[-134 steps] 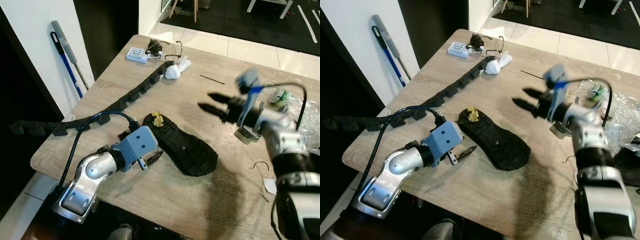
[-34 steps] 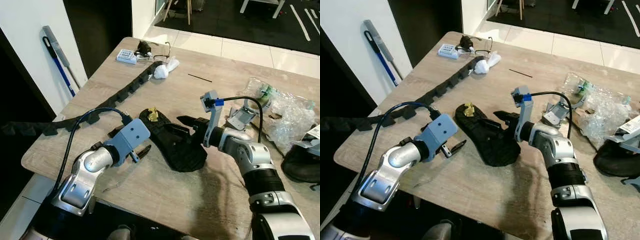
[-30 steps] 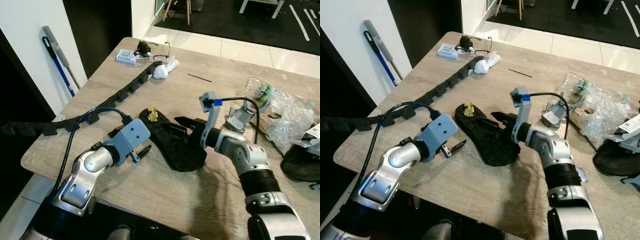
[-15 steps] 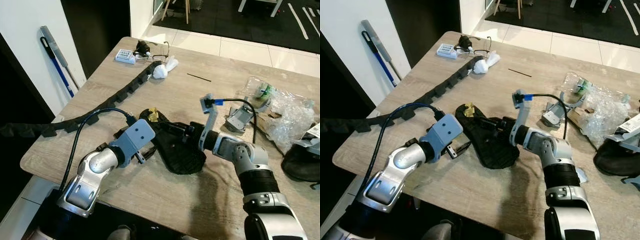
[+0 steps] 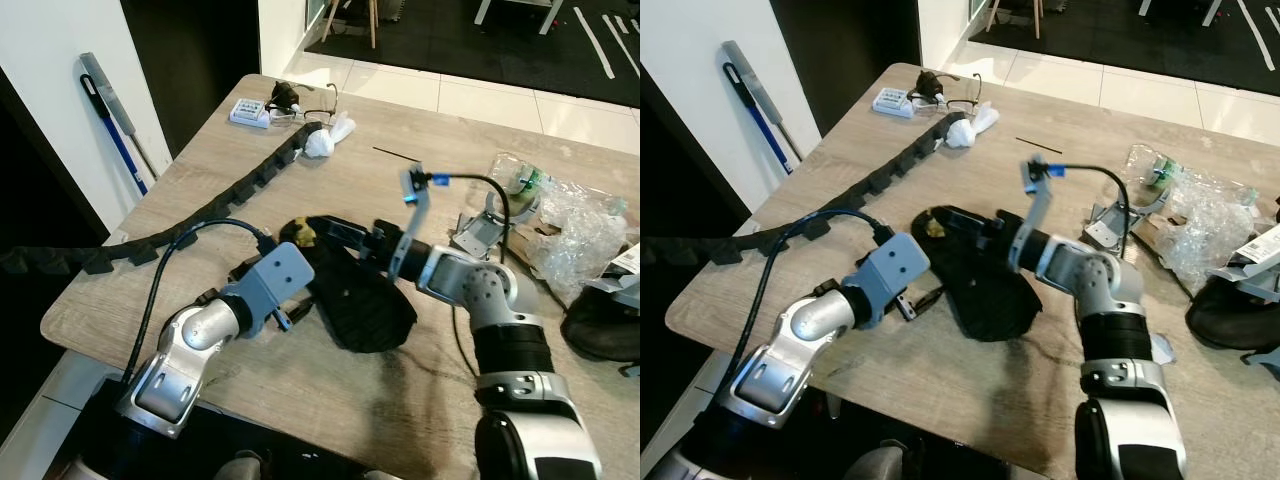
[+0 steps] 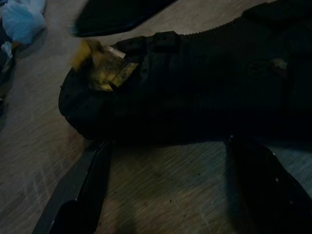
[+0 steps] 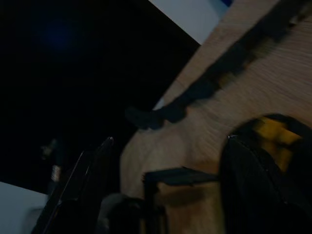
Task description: Picking trash to rubbish bin
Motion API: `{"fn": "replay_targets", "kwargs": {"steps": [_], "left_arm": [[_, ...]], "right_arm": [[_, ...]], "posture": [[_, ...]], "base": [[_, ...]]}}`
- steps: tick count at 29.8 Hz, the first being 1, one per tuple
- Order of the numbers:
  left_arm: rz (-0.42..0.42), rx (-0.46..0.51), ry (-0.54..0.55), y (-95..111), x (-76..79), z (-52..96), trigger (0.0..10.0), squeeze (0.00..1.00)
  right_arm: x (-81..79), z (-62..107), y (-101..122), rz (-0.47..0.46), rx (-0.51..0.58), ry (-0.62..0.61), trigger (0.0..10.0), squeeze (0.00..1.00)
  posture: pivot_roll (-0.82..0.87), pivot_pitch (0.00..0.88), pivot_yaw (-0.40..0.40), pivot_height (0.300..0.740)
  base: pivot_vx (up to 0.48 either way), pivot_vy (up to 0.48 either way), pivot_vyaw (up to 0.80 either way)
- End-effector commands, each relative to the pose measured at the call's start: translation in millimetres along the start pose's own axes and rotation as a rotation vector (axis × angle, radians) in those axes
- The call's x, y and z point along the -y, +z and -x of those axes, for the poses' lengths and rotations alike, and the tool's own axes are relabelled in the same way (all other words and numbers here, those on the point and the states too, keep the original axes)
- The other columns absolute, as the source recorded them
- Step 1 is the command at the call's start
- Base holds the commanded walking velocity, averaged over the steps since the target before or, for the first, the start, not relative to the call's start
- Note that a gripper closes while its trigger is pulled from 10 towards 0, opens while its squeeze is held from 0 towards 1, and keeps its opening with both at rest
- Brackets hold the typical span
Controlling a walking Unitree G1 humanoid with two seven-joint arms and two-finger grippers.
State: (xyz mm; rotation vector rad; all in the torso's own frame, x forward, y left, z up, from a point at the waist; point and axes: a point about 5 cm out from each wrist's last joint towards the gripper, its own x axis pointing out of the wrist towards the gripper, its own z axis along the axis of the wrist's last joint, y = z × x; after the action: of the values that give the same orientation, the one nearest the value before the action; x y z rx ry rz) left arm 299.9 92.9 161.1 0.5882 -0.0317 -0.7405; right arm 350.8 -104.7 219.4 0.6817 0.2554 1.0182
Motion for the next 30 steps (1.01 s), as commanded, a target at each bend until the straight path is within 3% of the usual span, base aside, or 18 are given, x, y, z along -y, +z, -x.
{"fn": "replay_targets", "kwargs": {"steps": [1,5,10,14,16,25,30], "left_arm": [[0.006,-0.040,-0.036,-9,10.6,-1.5,10.0,0.00],[0.010,-0.033,-0.023,-8,11.8,-3.0,10.0,0.00],[0.010,-0.030,-0.014,-7,10.9,-3.8,10.0,0.00],[-0.017,-0.050,0.015,-10,-2.7,3.4,10.0,0.00],[-0.027,-0.045,0.017,-10,-8.5,5.8,10.0,0.00],[-0.032,0.002,-0.071,-8,-5.5,8.5,10.0,0.00],[-0.011,0.001,-0.091,-11,0.9,4.8,10.0,0.00]], "right_arm": [[-5.7,1.1,7,0.000,0.025,0.019,10.0,0.00],[-18.9,-2.8,15,-0.012,0.052,0.071,10.0,0.00],[-20.6,-2.0,20,0.039,0.060,0.055,10.0,0.00],[14.9,16.6,17,0.405,-0.086,-0.249,10.0,0.00],[26.1,23.7,12,0.458,-0.119,-0.320,10.0,0.00],[38.7,33.2,7,0.385,-0.030,-0.378,10.0,0.00],[46.7,36.7,7,0.408,-0.011,-0.409,10.0,0.00]], "posture": [[0.05,0.217,0.016,0.740],[0.05,0.213,0.015,0.740],[0.05,0.213,0.015,0.740],[0.05,0.198,0.014,0.740],[0.06,0.194,0.014,0.740],[0.07,0.182,0.021,0.740],[0.07,0.179,0.023,0.740]], "base": [[0.000,0.000,0.00],[0.000,0.000,0.00],[0.000,0.000,0.00],[0.000,0.000,0.00],[0.000,0.000,0.00],[0.000,0.000,0.00],[0.000,0.000,0.00]]}}
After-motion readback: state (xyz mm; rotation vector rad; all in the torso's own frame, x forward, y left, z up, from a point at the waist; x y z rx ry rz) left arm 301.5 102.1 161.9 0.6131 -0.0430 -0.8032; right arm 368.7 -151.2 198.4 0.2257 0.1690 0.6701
